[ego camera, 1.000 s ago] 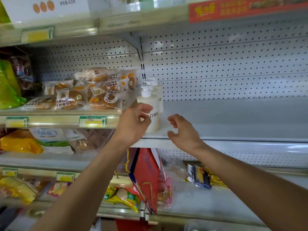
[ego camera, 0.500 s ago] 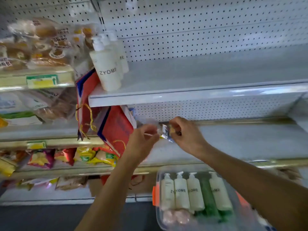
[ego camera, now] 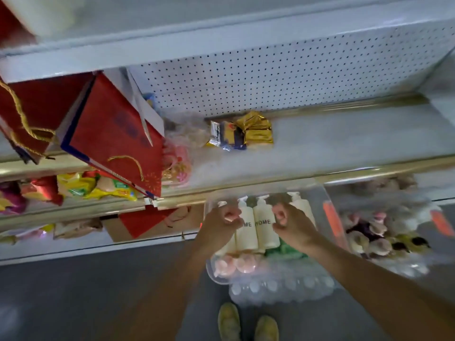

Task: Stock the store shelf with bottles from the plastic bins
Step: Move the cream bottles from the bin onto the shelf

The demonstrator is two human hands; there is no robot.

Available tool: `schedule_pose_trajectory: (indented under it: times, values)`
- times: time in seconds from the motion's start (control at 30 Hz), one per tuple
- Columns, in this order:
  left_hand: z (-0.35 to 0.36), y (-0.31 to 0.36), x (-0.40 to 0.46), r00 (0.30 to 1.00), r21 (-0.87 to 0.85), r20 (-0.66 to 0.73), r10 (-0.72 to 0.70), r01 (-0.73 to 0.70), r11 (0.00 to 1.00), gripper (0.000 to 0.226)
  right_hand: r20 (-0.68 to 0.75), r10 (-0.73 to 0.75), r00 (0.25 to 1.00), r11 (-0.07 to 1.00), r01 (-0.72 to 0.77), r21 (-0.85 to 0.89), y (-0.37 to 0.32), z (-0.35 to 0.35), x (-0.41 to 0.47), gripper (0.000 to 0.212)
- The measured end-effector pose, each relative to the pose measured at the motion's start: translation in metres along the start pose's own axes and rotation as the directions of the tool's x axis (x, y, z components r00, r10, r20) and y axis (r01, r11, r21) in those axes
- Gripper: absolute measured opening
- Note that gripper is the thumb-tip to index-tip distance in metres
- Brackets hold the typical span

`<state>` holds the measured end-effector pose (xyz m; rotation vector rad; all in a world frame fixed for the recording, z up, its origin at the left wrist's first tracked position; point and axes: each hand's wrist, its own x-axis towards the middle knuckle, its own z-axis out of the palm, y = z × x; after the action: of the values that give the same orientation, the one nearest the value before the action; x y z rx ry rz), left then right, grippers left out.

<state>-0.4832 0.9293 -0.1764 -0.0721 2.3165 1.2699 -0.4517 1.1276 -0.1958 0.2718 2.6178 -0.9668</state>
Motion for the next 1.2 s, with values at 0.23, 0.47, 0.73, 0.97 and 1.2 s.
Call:
schedule_pose_trajectory:
  times: [0.23, 0.47, 0.73, 0.97, 1.2]
  values:
    - [0.044, -0.028, 0.069, 0.977, -0.057, 0.111, -0.180, 0.187, 0.981, 0.018, 0.156, 0.171, 0.973, 0.984, -0.161, -0.074, 0.049, 0.056, 0.027, 0.054]
    - [0.093, -0.025, 0.143, 0.979, 0.148, 0.121, -0.161, 0.143, 0.979, 0.020, 0.118, 0.289, 0.950, 0.953, -0.275, -0.124, 0.075, 0.097, 0.041, 0.071]
    - [0.135, -0.022, 0.185, 0.954, 0.492, 0.125, -0.271, 0.178, 0.852, 0.068, 0.023, 0.264, 0.964, 0.917, -0.243, -0.316, 0.078, 0.118, 0.052, 0.096]
    - [0.124, -0.031, 0.183, 0.969, 0.659, 0.216, -0.123, -0.052, 0.751, 0.063, 0.016, 0.262, 0.965, 0.912, -0.242, -0.333, 0.076, 0.117, 0.053, 0.088]
    - [0.117, -0.034, 0.179, 0.955, 0.731, 0.278, -0.101, -0.143, 0.667, 0.068, -0.007, 0.282, 0.959, 0.918, -0.273, -0.287, 0.074, 0.117, 0.047, 0.075]
